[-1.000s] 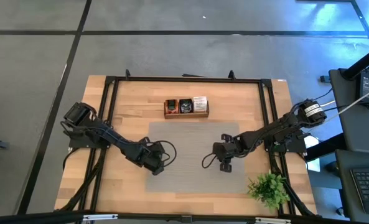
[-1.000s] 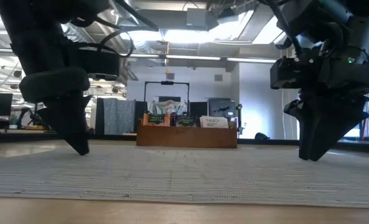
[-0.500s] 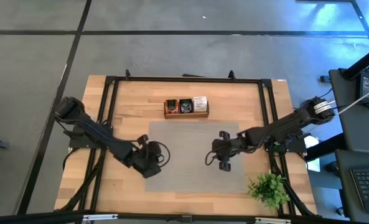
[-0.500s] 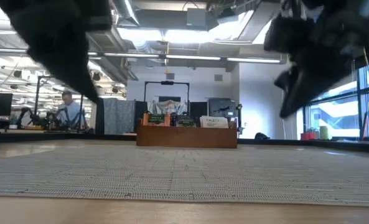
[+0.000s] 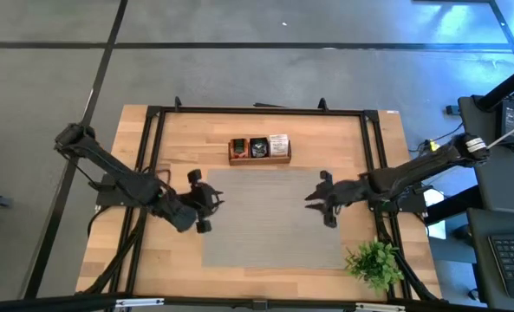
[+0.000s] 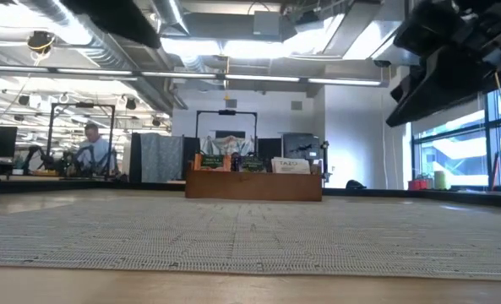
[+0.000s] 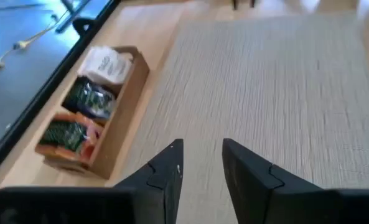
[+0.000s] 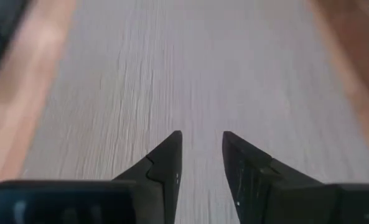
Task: Pick & Place Tea
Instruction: Return to Home Position
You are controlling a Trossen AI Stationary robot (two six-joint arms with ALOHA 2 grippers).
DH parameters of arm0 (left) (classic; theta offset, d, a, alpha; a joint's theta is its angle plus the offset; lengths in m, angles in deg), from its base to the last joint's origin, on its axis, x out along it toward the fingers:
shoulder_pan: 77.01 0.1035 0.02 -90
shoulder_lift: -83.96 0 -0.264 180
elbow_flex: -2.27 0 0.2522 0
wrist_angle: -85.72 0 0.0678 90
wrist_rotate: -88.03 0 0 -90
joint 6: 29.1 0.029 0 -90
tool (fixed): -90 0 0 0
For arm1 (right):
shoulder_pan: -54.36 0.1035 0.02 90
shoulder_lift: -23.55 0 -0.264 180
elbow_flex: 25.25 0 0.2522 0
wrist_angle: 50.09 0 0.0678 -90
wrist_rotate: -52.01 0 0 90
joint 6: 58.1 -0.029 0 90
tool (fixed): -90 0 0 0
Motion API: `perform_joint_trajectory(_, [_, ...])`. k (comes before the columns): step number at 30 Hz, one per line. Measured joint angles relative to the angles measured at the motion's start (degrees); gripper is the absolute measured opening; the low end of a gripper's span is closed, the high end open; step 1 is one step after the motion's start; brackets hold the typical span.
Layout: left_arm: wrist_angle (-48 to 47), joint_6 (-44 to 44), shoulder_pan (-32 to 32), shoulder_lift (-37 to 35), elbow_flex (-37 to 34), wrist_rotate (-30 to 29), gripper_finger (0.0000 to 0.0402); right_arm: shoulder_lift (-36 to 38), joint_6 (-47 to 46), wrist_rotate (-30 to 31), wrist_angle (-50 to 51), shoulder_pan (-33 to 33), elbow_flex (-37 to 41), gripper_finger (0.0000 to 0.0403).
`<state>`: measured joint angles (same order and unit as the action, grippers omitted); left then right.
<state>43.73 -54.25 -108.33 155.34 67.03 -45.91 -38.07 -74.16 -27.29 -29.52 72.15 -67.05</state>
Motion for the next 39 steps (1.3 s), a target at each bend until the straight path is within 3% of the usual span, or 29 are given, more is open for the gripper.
perform_joint_trajectory(3, [4.61,5.2,1.81,-4.16,-2.47,3.22,0.0108,7.65,1.57,-1.5,-7.31,-2.2,7.07,0.0117])
perform_joint_trajectory(7, [22.09,12.26,5.38,-10.4,-11.97,13.17,0.0107,17.63,1.93,-6.51,-14.12,-5.11,13.45,0.0117])
perform_joint_trajectory(9, [24.57,13.73,7.09,-14.44,-16.22,15.58,0.0108,21.91,2.79,-7.19,-14.69,-6.15,15.41,0.0117])
perform_joint_trajectory(18, [25.01,11.55,11.74,-38.48,-30.72,18.51,0.0107,35.17,3.38,-9.01,-14.8,-8.52,19.47,0.0117])
perform_joint_trajectory(29, [23.71,12.38,15.17,-63.26,-44.64,23.1,0.0111,41.54,4.14,-8.92,-16.57,-11.46,24.57,0.0117])
perform_joint_trajectory(34, [19.04,11.86,16.37,-71.28,-46.72,23.44,0.0107,43.98,2.85,-8.9,-19.1,-12.66,27.67,0.0117])
perform_joint_trajectory(39, [17.91,13.21,17.66,-71.37,-46.38,24.53,0.0109,45.41,4.74,-8.92,-18.43,-13.39,27.66,0.0117])
